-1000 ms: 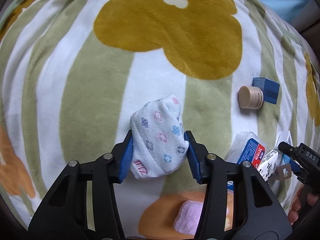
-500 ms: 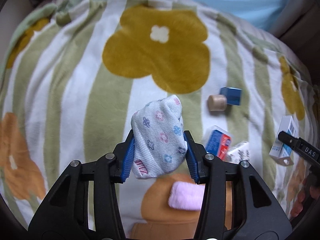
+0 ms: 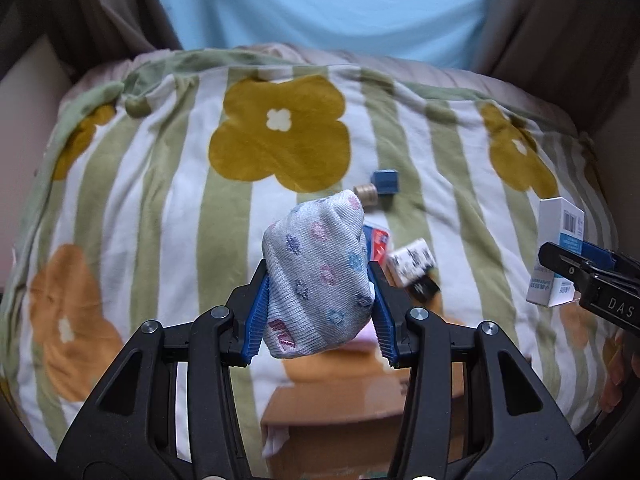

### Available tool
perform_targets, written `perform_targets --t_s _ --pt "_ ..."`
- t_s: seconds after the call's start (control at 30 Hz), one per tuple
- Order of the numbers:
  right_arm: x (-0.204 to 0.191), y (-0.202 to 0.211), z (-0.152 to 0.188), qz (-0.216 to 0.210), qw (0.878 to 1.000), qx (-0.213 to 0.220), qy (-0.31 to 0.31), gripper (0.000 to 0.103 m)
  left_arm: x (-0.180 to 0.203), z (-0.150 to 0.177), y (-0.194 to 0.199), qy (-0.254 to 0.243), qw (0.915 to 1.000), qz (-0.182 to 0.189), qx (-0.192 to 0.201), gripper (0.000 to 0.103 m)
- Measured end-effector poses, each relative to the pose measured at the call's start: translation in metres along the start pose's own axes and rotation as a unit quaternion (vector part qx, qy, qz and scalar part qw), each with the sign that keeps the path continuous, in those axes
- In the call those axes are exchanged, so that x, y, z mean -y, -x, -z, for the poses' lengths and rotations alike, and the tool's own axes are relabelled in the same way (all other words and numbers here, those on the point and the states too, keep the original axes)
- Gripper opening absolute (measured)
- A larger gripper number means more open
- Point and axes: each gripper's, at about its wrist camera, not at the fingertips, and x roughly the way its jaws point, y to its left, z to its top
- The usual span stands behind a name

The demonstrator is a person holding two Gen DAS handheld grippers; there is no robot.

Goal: Organize objects
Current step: 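Carry the sock and medicine box into the cardboard box and release both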

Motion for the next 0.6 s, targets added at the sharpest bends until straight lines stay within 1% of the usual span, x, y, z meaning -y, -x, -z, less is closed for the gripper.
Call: perform_targets --t_s 0.07,0.17,0.3,0.43,0.6 --pt "-0.001 0.011 0.014 -0.003 1.000 0.000 0.000 0.064 0.005 0.012 0.011 -0.002 1.0000 0.007 0.001 0.042" --pt "-0.004 0.021 0.042 0.006 1.000 -0.008 0.006 0.064 0.014 0.036 0.025 -0.007 0.9999 0.015 0.002 0.042" --pt "-0.006 0.028 0.078 0.009 1.000 -0.018 0.007 0.064 0.026 0.076 0.036 -0.018 0.9995 0.025 0.000 0.042" --pt "-0.009 0.026 0.112 0.013 0.999 -0.037 0.002 0.064 0.034 0.114 0.037 -0.021 0.9994 0.027 -0.010 0.042" --pt "-0.011 0.013 0.146 0.011 0.998 -0.064 -0.009 0.064 0.036 0.158 0.023 -0.022 0.9989 0.022 -0.034 0.042"
